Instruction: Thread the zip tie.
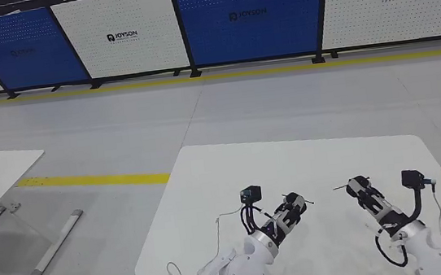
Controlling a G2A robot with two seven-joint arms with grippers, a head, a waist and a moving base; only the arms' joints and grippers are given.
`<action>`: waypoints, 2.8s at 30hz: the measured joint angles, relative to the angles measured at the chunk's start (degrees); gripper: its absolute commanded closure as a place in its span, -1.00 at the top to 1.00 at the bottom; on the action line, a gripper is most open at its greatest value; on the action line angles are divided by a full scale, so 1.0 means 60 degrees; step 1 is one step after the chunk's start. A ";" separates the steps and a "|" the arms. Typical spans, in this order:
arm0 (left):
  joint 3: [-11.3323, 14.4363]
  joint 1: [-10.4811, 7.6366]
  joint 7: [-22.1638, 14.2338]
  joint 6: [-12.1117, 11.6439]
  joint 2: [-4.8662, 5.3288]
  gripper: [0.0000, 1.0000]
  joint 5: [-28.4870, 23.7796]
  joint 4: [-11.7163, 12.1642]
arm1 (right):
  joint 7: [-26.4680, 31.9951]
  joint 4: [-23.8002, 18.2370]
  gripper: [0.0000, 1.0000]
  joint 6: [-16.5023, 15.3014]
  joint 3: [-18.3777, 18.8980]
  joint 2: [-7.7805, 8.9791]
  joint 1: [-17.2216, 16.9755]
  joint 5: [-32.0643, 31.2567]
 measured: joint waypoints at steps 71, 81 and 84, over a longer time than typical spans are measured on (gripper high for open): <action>0.0252 -0.0526 -0.0689 0.0297 -0.0109 -1.00 0.0559 0.0855 | -0.1568 0.0150 -1.00 -0.0764 -0.0598 -0.0707 -0.1268 0.0276; 0.0252 -0.0526 -0.0689 0.0297 -0.0109 -1.00 0.0559 0.0855 | -0.1540 0.0119 -1.00 -0.0530 -0.0802 -0.0922 -0.1283 0.0026; 0.0252 -0.0526 -0.0689 0.0297 -0.0109 -1.00 0.0559 0.0855 | -0.1535 0.0127 -1.00 -0.0528 -0.0802 -0.0929 -0.1274 0.0060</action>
